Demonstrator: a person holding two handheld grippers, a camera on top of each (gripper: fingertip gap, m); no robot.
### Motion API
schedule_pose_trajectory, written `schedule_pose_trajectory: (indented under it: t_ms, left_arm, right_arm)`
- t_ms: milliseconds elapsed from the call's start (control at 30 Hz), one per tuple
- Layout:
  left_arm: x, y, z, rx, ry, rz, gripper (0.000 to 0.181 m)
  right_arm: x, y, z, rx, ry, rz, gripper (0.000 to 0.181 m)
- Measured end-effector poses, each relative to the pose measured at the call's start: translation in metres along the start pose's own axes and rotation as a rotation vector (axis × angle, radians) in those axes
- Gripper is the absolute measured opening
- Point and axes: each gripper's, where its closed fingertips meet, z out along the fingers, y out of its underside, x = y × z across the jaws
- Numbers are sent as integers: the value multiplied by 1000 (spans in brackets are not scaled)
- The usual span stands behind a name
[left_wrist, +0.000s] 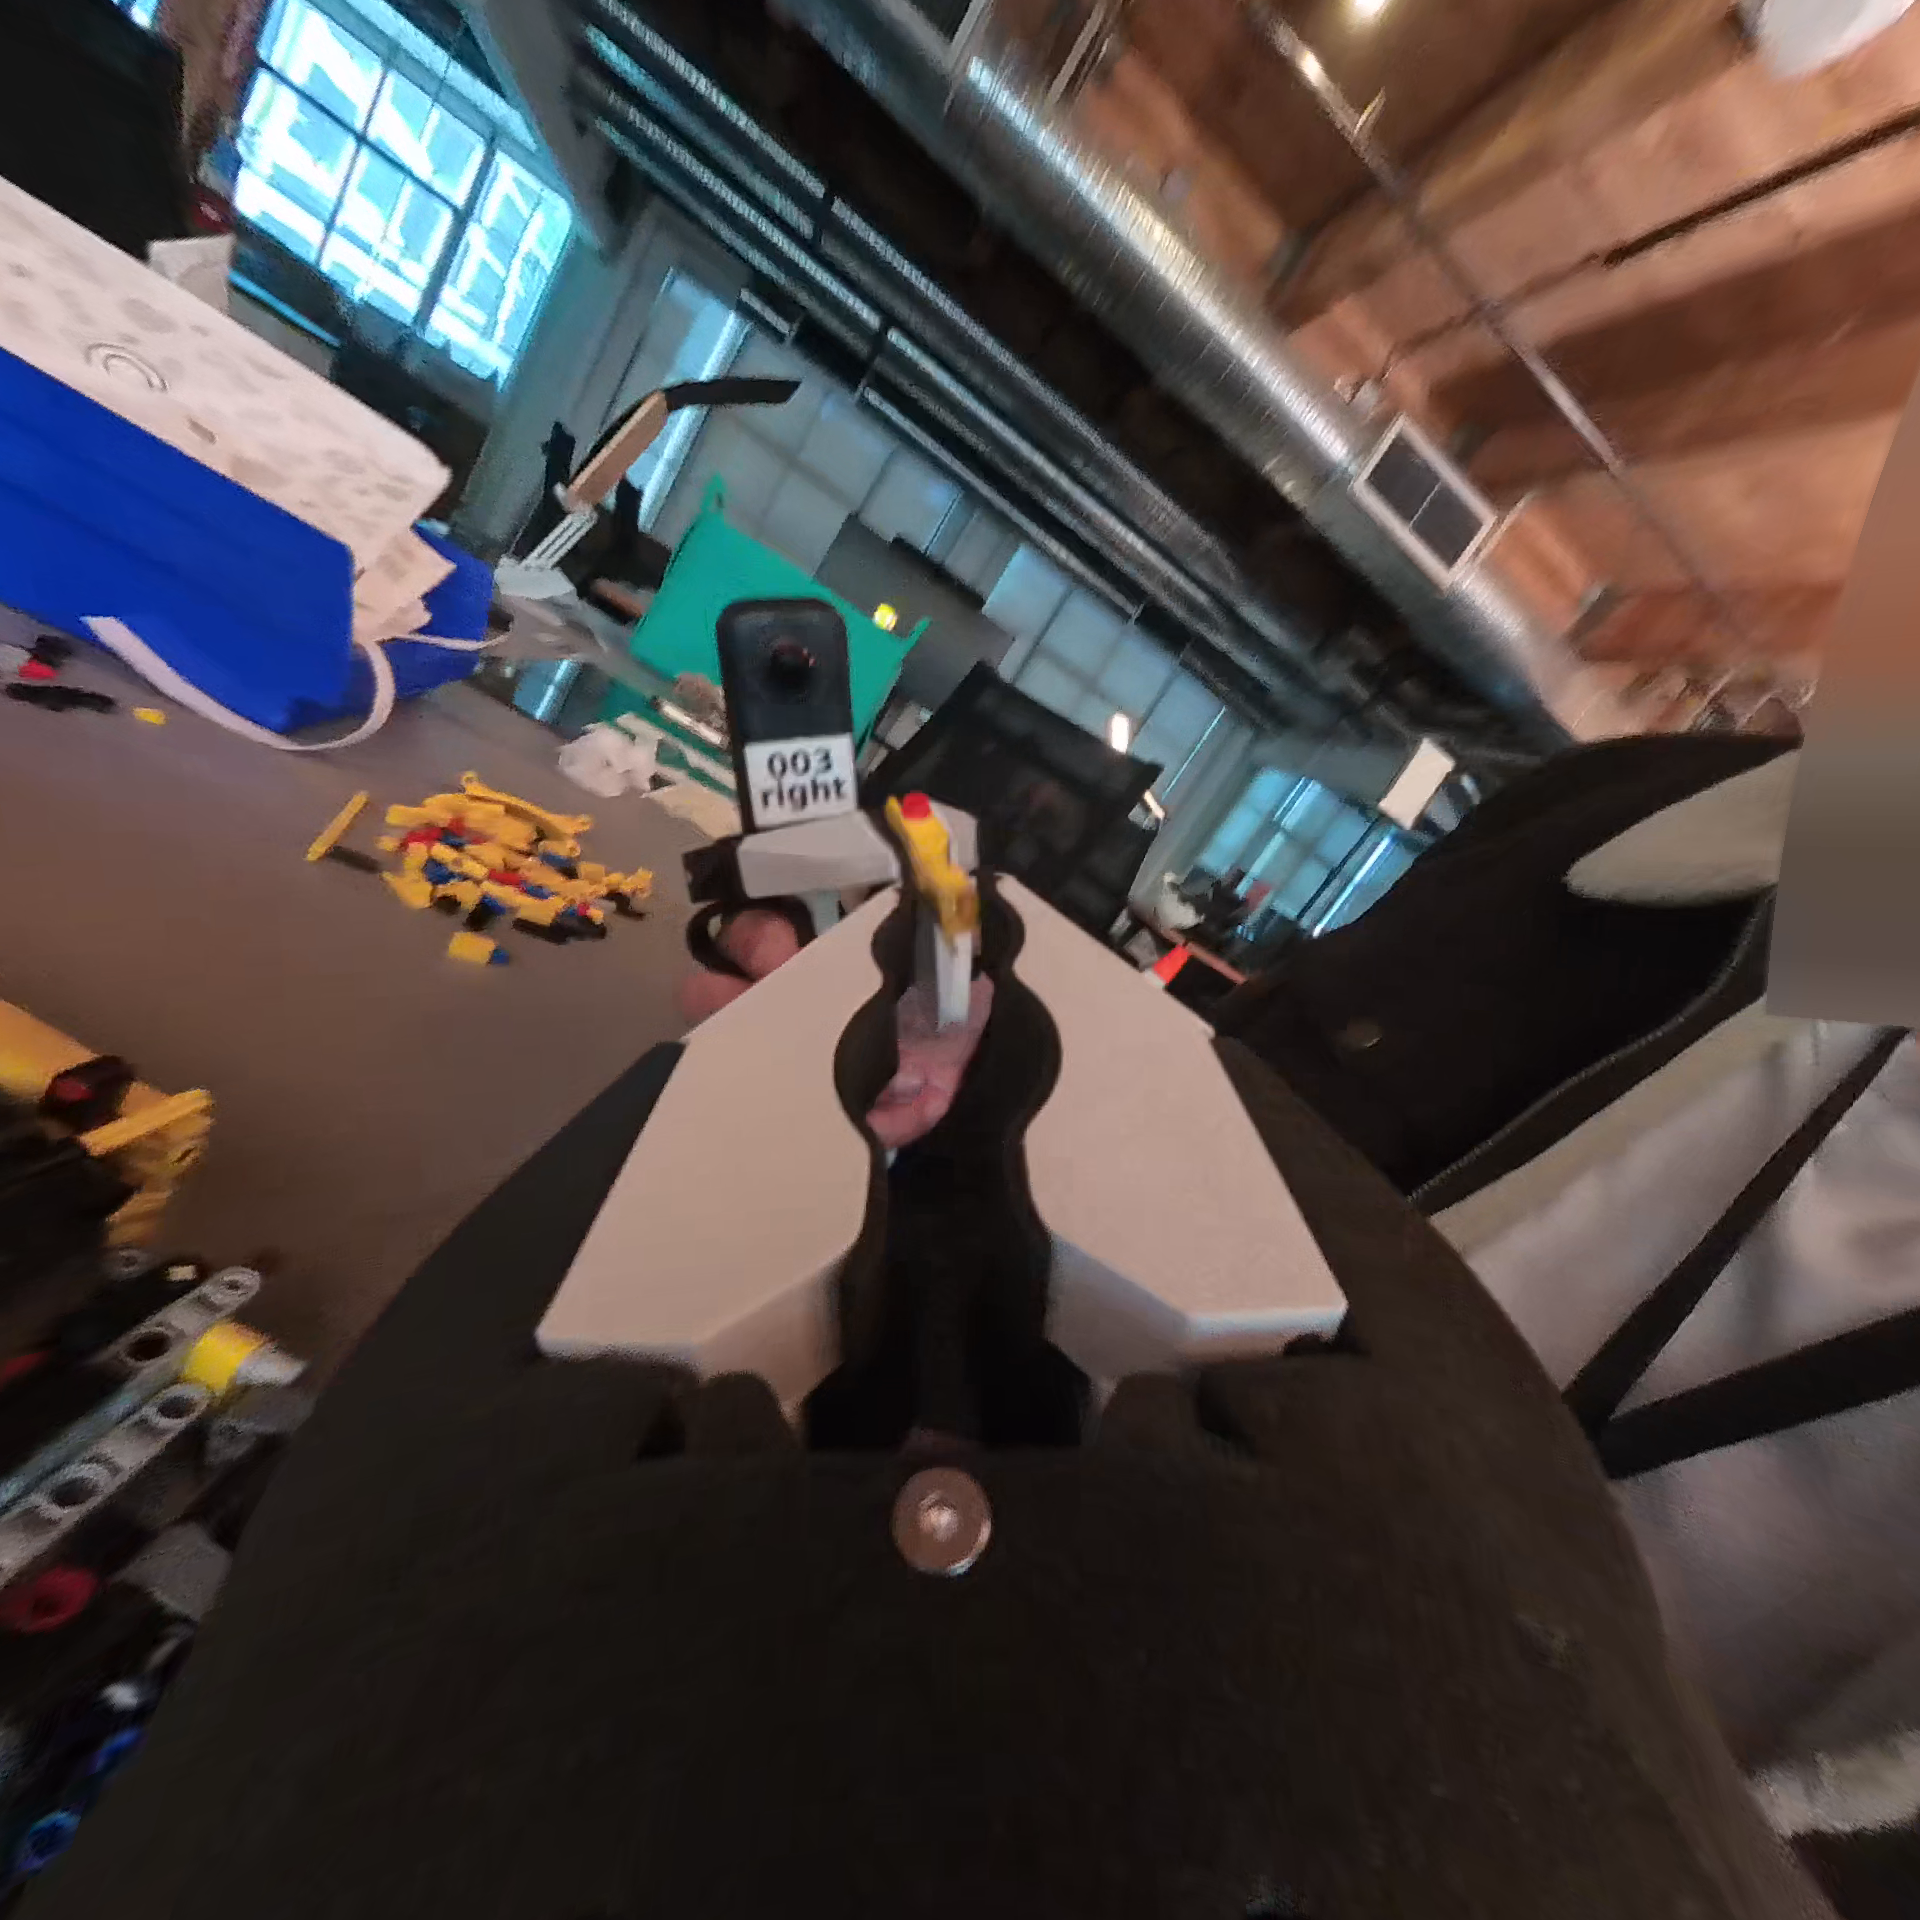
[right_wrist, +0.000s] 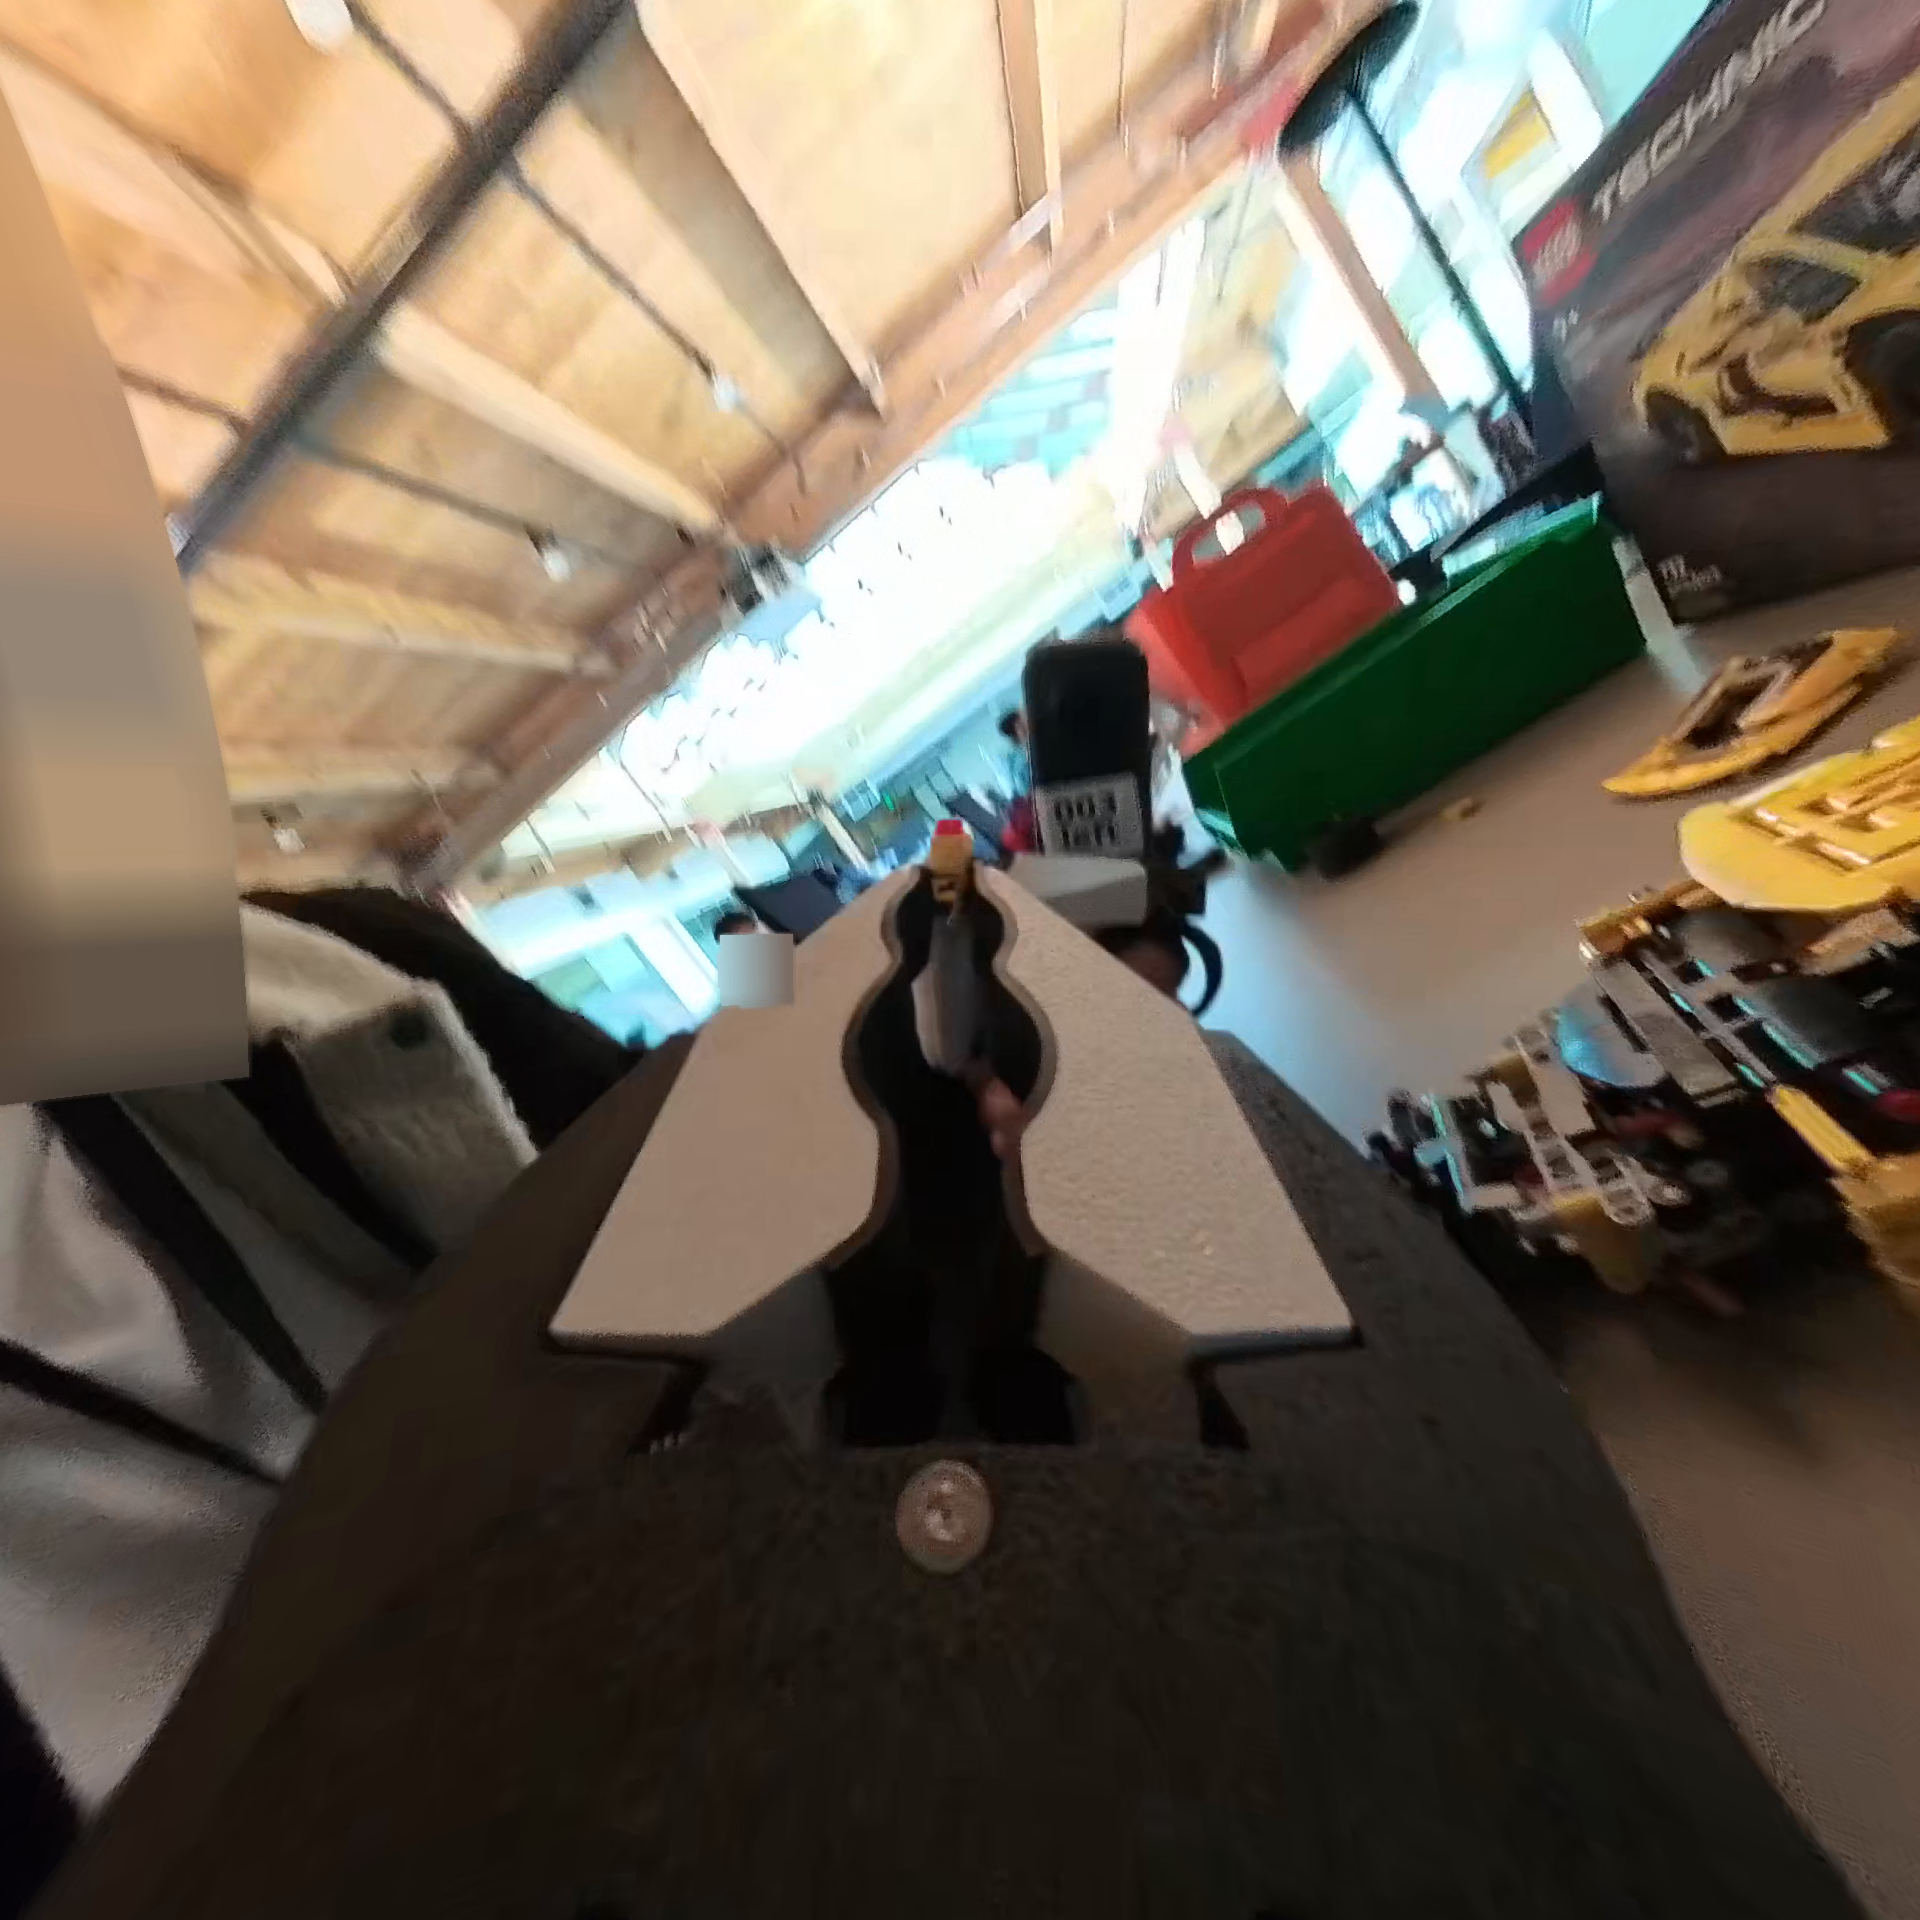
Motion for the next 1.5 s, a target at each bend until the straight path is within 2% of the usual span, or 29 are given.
schedule_pose_trajectory:
  t_ms: [133, 167, 267, 400, 533, 667, 867, 1033, 1200, 1367, 1500]
  left_arm:
    - [-1, 4, -5, 49, -124, 110, 8]
    - [1, 2, -7, 70, -146, 134, 0]
    - [-1, 4, -13, 112, -211, 149, 0]
    - [-4, 2, -18, 136, -242, 143, 0]
    - [-5, -2, -21, 162, -250, 144, 1]
    - [-2, 0, -19, 148, -239, 163, 2]
    - [-5, 6, -18, 113, -227, 131, 19]
    - [-9, 13, -17, 70, -240, 135, 11]
    - [-12, 14, -20, 62, -254, 129, 8]
    - [-5, 13, -20, 80, -187, 83, 8]
    - [2, 7, -20, 117, -123, 43, 13]
  right_arm:
    - [2, 2, 8, 80, 3, 62, 6]
    - [1, 4, 9, 67, 13, 37, 6]
    - [3, 11, 11, 7, 54, -49, 6]
    - [7, 18, 13, -36, 74, -58, 5]
    - [6, 35, 19, -126, 69, -68, 3]
    - [6, 33, 19, -125, 95, -131, 3]
    - [11, 37, 18, -167, 145, -196, 2]
    - [18, 41, 18, -207, 210, -275, 2]
    - [26, 43, 16, -274, 312, -484, 4]
    - [20, 43, 17, -278, 272, -546, 1]
    - [15, 38, 15, -237, 239, -503, 0]
